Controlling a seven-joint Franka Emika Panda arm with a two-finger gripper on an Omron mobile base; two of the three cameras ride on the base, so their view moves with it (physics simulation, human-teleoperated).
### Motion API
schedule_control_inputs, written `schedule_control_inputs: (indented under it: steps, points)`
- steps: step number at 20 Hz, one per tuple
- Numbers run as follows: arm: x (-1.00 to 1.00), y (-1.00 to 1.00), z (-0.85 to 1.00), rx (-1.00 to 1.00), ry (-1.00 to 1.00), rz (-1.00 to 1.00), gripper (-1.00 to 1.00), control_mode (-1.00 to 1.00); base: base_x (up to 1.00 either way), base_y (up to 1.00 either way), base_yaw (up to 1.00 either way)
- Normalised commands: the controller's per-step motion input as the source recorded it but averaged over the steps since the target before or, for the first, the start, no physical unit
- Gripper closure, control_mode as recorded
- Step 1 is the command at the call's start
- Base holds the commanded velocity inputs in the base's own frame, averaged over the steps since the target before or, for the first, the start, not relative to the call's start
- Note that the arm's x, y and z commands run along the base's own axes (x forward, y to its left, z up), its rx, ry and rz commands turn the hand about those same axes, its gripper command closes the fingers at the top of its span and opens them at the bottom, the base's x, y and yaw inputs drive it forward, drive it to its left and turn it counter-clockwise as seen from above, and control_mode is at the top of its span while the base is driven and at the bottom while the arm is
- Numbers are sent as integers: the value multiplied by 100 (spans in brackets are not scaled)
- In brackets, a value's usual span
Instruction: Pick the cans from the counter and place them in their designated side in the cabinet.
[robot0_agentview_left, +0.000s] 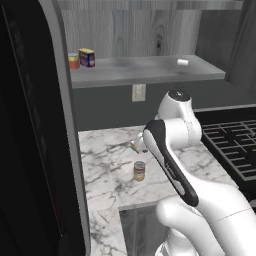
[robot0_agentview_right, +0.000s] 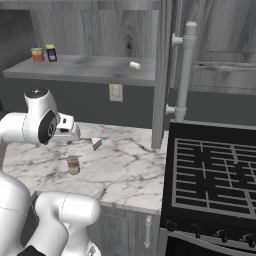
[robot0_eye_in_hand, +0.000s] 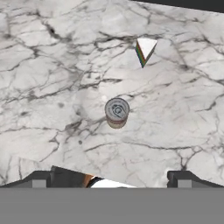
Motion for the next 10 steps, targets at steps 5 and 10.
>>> schedule_control_inputs:
  steps: [5, 10]
  points:
    - [23, 1, -23, 0, 1, 0, -100, -100, 0, 0, 0]
    - [20, 0, -23, 0, 1, 0, -100, -100, 0, 0, 0]
